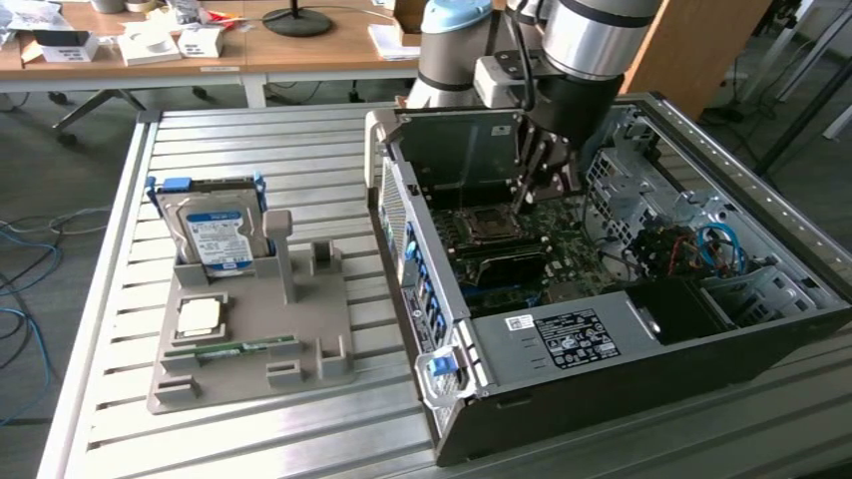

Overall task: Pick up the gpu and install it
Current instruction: 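Press down on the gpu until it lock into place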

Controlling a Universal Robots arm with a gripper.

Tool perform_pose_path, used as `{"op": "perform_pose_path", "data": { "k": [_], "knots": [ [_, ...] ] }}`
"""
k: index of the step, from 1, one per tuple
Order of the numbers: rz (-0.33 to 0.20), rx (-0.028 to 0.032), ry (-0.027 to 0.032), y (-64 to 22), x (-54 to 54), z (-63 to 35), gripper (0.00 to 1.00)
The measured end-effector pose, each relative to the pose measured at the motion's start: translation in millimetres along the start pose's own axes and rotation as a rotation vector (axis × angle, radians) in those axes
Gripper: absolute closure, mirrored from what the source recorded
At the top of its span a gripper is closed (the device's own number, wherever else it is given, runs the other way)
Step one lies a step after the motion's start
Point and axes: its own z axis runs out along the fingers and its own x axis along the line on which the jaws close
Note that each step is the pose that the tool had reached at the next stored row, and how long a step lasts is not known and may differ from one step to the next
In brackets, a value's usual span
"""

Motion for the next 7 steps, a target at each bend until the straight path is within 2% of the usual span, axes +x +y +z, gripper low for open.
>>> {"op": "perform_pose_path", "data": {
  "k": [7],
  "knots": [
    [0.0, 0.0001, -0.0001, -0.6, -0.1, 0.1, 0.89]
  ]
}}
